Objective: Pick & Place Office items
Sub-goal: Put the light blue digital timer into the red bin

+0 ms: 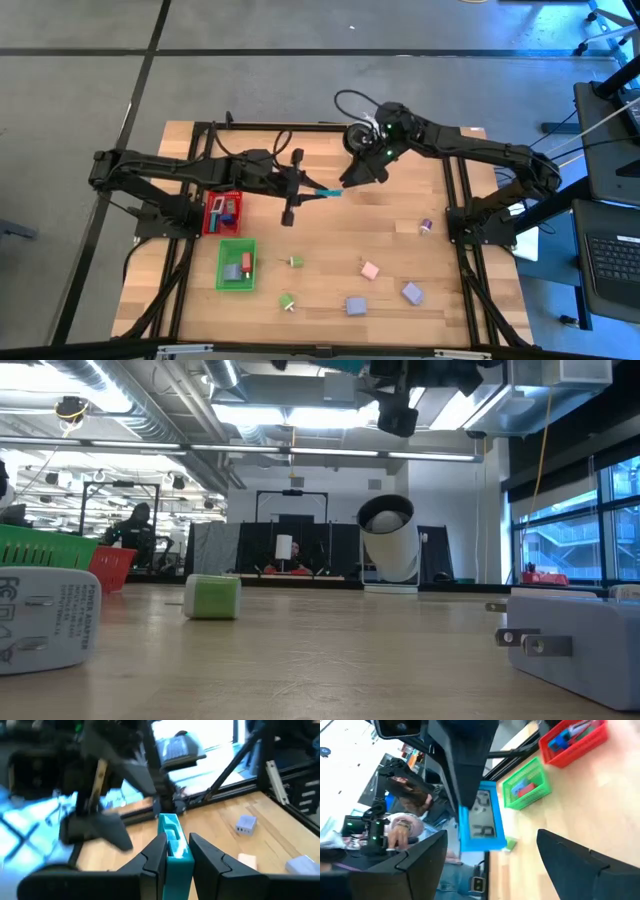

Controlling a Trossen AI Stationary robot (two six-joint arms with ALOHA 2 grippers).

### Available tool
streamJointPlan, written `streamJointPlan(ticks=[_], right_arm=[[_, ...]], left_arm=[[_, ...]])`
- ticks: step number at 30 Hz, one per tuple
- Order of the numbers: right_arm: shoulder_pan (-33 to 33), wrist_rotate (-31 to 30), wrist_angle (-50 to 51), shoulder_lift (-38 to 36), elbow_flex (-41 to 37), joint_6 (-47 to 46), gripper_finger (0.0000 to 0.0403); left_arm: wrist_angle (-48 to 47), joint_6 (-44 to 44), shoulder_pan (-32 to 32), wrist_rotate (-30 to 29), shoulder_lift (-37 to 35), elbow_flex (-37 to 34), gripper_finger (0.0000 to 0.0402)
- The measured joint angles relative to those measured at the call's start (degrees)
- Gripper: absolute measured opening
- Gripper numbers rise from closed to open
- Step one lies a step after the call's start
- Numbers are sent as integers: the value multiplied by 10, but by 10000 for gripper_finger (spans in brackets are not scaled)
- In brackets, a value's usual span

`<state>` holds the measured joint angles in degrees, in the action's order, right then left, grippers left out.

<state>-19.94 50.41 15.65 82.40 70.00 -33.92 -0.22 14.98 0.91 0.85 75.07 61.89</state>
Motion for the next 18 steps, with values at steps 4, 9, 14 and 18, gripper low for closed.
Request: streamJointPlan(ticks=[4,9,14,18], right_arm=[[-20,-8,24,-8,0,44,298],[-28,-20,24,-11,0,79,287],[-29,-43,24,-11,0,102,281],[-29,-61,25,-11,0,120,281]], left_arm=[[-78,-97,3,-33,-27,0,64],[-260,-222,13,-48,-72,0,64],[-527,-365,15,-96,-98,0,64],[-705,-498,15,-125,-98,-5,64]])
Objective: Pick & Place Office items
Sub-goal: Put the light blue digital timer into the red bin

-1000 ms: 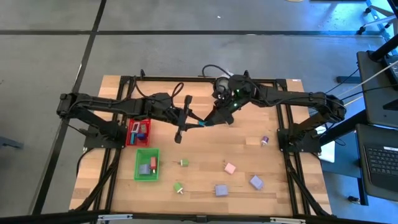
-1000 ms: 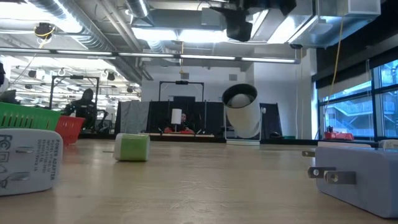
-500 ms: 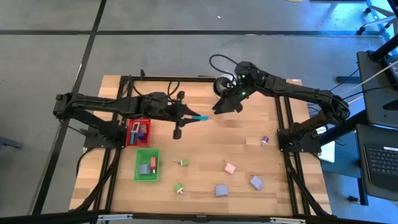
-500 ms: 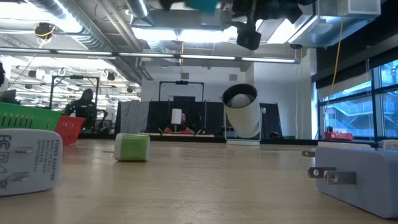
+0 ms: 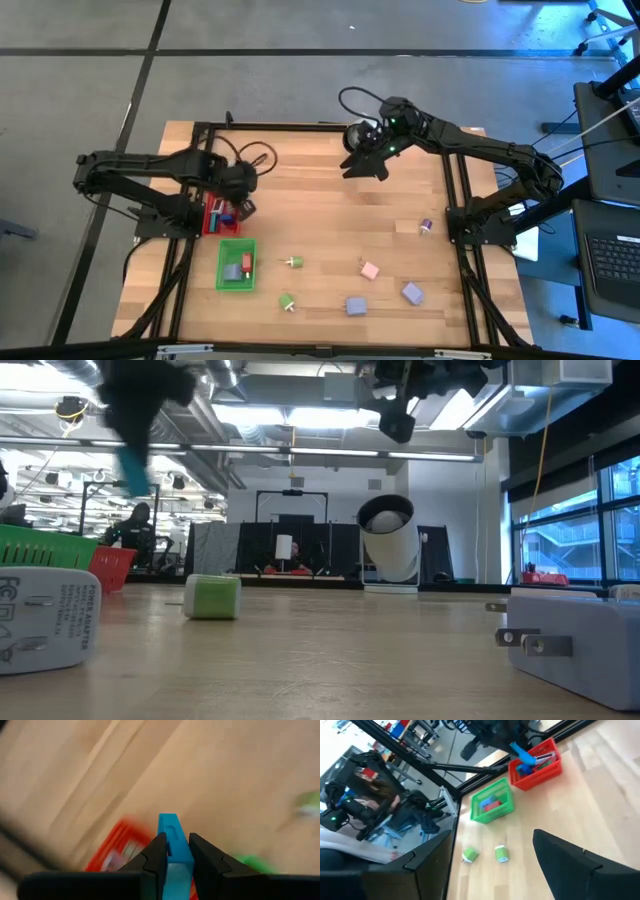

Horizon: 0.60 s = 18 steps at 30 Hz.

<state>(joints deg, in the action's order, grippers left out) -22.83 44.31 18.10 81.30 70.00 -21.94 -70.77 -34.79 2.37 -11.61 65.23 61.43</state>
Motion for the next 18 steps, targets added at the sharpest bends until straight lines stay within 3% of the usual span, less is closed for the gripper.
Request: streamJointPlan(ticks=[4,11,18], right_arm=[[0,-19,0,0,0,18,281],[0,-21,0,0,0,43,281],[0,-46,0,0,0,48,281]], left_arm=[[-65,-103,0,-12,1,-41,64],[-37,-185,0,-21,1,-143,64],[-34,-244,0,-87,1,-180,64]])
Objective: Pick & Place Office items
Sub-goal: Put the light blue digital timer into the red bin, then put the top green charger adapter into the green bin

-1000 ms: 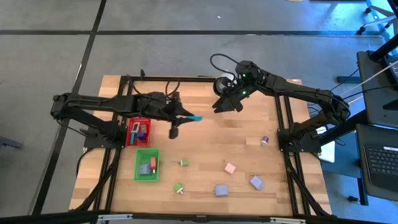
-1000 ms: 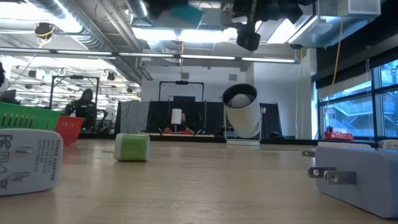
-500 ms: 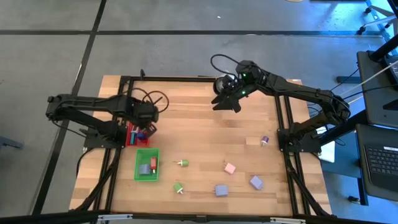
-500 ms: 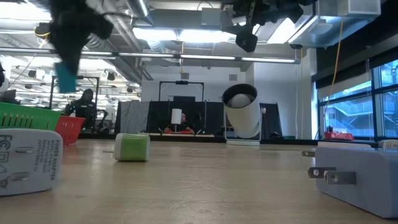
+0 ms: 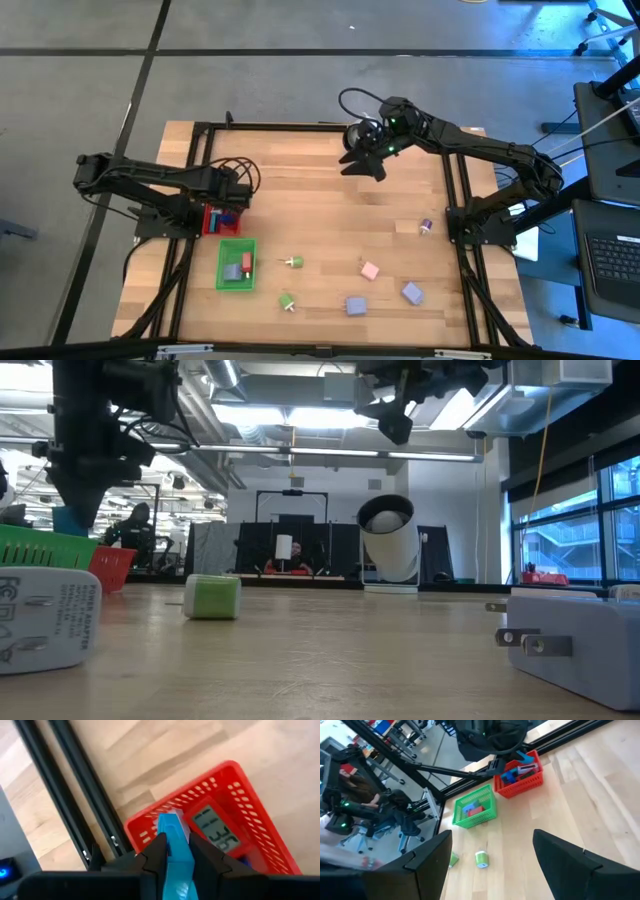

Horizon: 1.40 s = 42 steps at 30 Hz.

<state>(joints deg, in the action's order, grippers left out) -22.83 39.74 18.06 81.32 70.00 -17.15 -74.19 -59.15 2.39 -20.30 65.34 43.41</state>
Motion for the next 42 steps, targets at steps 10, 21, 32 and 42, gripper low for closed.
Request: streamJointPlan(ticks=[10,21,32,42], right_arm=[[1,-11,8,0,0,-46,281],[53,-105,146,-26,0,-34,281],[179,-362,299,-104,0,-60,280],[288,-419,323,-117,0,-108,280]], left_arm=[[3,-7,0,1,0,-1,105],[-3,-18,0,6,0,41,156],[129,40,-18,16,0,139,165],[485,179,-135,115,71,133,206]])
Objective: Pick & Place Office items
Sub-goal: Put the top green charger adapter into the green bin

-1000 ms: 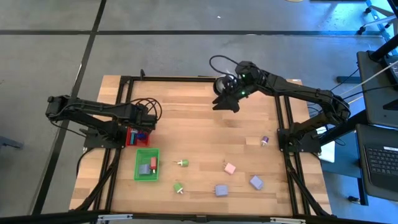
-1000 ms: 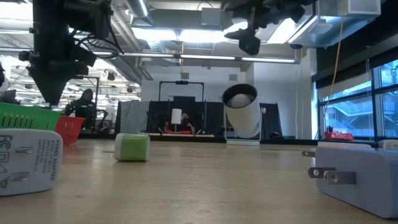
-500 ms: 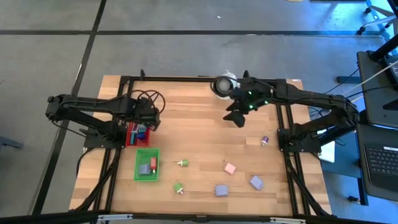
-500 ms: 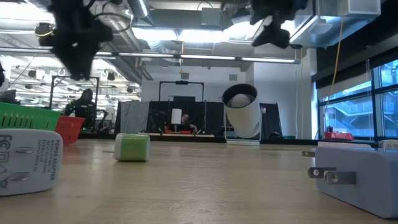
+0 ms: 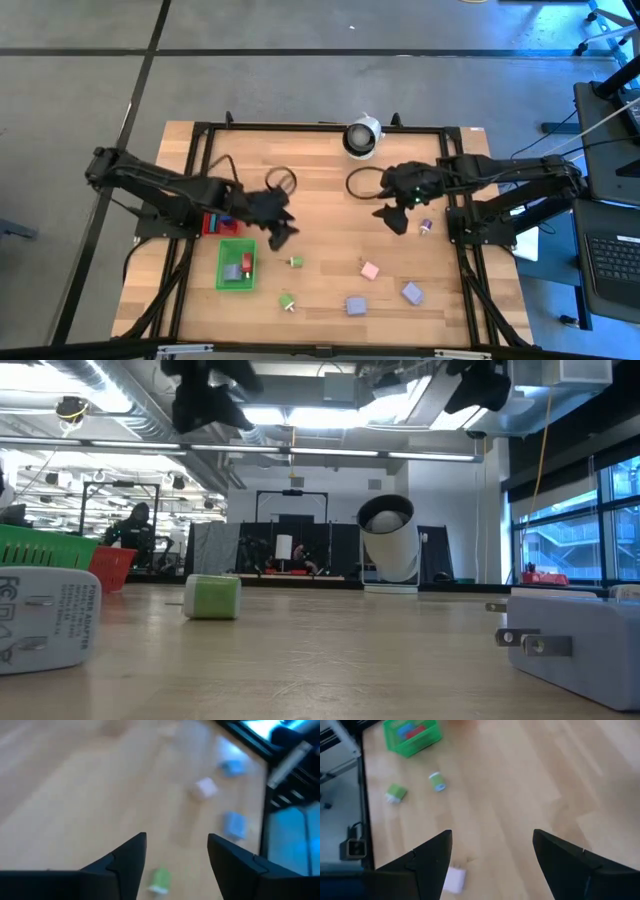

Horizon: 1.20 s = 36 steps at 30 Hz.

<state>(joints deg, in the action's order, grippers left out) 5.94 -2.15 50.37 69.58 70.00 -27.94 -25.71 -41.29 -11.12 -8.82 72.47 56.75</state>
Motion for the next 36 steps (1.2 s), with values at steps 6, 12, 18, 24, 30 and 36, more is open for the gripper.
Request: streamJointPlan(ticks=[6,12,18,24,30,36], right_arm=[[37,0,-2,0,0,-1,280],[63,-24,-2,1,0,0,280],[79,-60,-2,1,0,-1,280],[81,-60,-2,1,0,-2,280],[81,-60,-3,1,0,-4,280],[81,-60,-4,1,0,-4,280]], left_arm=[[107,41,-65,-2,81,0,231],[130,116,-118,-29,158,2,235],[116,121,-144,-40,221,2,234],[107,144,-146,-94,265,2,234],[80,165,-146,-116,281,2,235],[73,165,-146,-68,299,2,235]])
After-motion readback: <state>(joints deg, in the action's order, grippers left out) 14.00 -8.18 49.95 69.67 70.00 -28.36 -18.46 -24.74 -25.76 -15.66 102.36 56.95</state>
